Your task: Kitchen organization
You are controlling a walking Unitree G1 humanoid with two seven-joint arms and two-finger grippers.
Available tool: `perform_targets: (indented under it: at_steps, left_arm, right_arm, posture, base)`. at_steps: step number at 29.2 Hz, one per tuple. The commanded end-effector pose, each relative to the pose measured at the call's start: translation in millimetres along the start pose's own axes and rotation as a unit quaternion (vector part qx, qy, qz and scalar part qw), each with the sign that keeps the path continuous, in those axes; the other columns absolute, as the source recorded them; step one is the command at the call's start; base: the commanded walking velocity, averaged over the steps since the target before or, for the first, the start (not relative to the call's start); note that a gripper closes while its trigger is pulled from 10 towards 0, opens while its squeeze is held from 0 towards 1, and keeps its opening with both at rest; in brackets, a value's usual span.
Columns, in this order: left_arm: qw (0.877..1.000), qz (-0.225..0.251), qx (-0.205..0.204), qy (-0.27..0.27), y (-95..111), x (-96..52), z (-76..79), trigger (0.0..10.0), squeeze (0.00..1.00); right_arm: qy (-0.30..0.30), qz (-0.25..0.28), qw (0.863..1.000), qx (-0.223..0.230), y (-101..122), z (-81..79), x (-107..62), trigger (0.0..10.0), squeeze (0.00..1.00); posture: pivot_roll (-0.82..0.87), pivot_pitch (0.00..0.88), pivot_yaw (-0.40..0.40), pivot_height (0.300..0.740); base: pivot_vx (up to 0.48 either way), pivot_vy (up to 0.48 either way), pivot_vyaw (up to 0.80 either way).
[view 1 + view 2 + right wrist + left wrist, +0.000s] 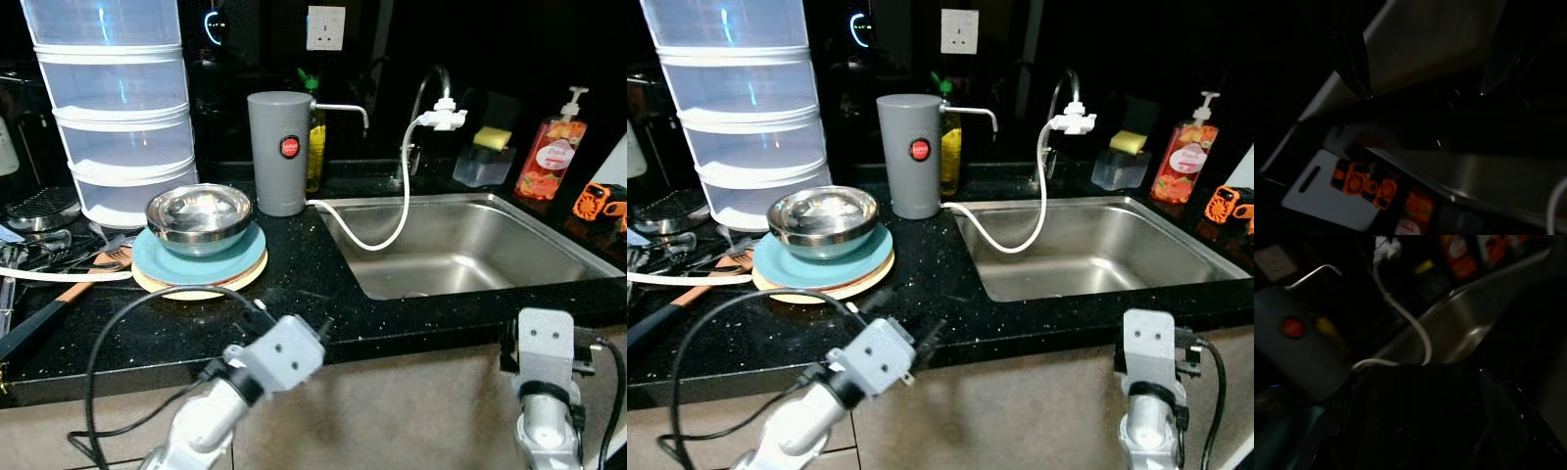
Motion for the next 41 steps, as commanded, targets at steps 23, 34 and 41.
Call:
perform_targets:
  at_steps: [23,34,41]
  left_arm:
    - [0.918,-0.265,-0.293,0.023,-115,-127.2,44.3,10.0,0.0]
    - [0.968,-0.114,-0.213,-0.063,-39,-33.4,16.1,10.0,0.0]
    - [0.967,-0.063,-0.204,-0.142,-8,-3.5,20.9,10.0,0.0]
  right_arm:
    - [0.119,-0.073,0.989,-0.055,-84,-49.1,-53.4,10.0,0.0]
    - [-0.126,-0.089,0.988,0.013,-55,46.9,3.6,10.0,0.0]
    - [-0.169,0.03,0.984,0.056,28,64.7,18.3,10.0,0.0]
  posture:
    - [0.1,0.095,-0.059,0.74]
    - [0.09,0.056,-0.036,0.74]
    - [0.09,0.043,-0.028,0.74]
  base:
    - [0.0,0.0,0.0]
    - [0.0,0.0,0.0]
    - [0.0,0.0,0.0]
Point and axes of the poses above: a point about 5 cm out from each wrist's last joint towards the gripper, its own x axis pointing out of the wrist towards the gripper, its own y axis along the axis of the wrist's last joint, z = x × y, the point moved 6 cm from there along x, pointing out of the wrist towards the gripper, and after that the axes turned 13 degrees about -x, right-handed, at the moved point
